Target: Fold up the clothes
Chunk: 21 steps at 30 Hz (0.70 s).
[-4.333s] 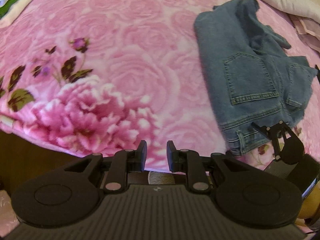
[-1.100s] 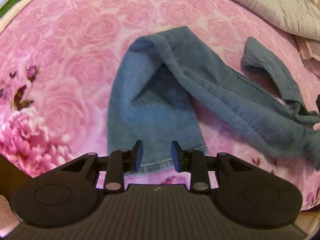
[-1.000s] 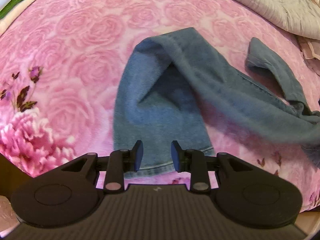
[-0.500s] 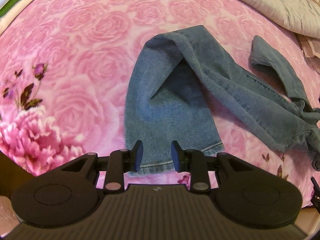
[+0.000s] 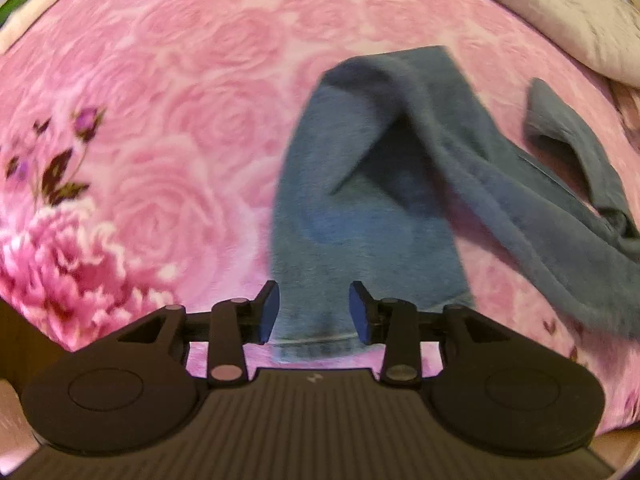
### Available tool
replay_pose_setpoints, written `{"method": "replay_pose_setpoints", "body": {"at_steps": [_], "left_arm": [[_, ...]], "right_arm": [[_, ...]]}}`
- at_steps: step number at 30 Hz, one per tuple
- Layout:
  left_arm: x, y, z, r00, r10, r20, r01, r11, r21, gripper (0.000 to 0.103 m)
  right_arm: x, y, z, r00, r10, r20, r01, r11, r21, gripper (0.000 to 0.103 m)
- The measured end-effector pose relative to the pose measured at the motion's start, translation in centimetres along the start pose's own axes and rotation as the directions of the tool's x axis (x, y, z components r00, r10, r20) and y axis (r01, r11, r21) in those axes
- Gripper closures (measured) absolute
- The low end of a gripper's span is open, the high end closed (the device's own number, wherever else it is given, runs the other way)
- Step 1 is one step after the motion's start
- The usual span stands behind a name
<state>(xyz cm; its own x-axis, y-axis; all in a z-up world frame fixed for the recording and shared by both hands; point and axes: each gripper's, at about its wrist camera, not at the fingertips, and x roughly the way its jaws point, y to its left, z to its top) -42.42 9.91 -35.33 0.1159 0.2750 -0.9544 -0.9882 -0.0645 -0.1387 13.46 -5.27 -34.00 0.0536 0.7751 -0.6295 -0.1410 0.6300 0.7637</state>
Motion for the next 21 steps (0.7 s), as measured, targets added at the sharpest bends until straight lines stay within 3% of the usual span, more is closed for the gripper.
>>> {"method": "replay_pose_setpoints", "body": {"at_steps": [4, 6, 7, 9, 10, 13, 15, 17, 21], "left_arm": [[2.0, 2.0, 0.4, 1.0, -0.027, 0.016, 0.027, 0.998, -0.056, 0.056], [3.3, 2.4, 0.6, 1.0, -0.017, 0.022, 0.018, 0.999, -0.036, 0.056], [4.0, 2.6, 0.6, 0.999, -0.033, 0.023, 0.033, 0.999, -0.032, 0.06], [5.1, 2.9, 0.7, 0.997, -0.073, 0.013, 0.074, 0.996, -0.046, 0.077], [5.4, 2.7, 0.9, 0.995, -0.097, 0.011, 0.097, 0.995, -0.035, 0.103], [4.0, 1.6, 2.9, 0.996, -0.051, 0.076, 0.04, 0.99, 0.139, 0.103], [2.5, 1.4, 5.0, 0.987, -0.011, 0.161, -0.033, 0.963, 0.268, 0.103], [-0.6, 2.7, 8.9, 0.953, 0.035, 0.301, -0.137, 0.936, 0.325, 0.103], [-9.5, 7.3, 16.3, 0.84, 0.013, 0.543, -0.224, 0.919, 0.326, 0.101]], "right_arm": [[0.0, -0.1, 0.0, 0.997, -0.078, -0.018, 0.078, 0.997, -0.03, 0.081], [0.4, -0.4, -1.0, 0.994, -0.107, -0.03, 0.106, 0.994, -0.029, 0.08], [0.3, -0.7, -1.2, 0.993, -0.113, -0.033, 0.112, 0.994, -0.017, 0.08], [0.2, -1.2, -1.7, 0.993, -0.111, -0.034, 0.111, 0.994, 0.011, 0.08], [0.1, -1.2, -1.7, 0.994, -0.108, -0.035, 0.109, 0.994, 0.02, 0.08], [-0.5, 0.1, -0.9, 0.993, -0.112, -0.022, 0.112, 0.994, -0.007, 0.084], [-1.2, 2.0, -0.3, 0.995, -0.101, 0.008, 0.102, 0.993, -0.058, 0.085], [-2.1, 4.4, 0.3, 0.998, -0.044, 0.038, 0.048, 0.994, -0.102, 0.086], [-4.3, 9.3, 0.3, 0.995, 0.047, 0.089, -0.029, 0.981, -0.19, 0.086]]}}
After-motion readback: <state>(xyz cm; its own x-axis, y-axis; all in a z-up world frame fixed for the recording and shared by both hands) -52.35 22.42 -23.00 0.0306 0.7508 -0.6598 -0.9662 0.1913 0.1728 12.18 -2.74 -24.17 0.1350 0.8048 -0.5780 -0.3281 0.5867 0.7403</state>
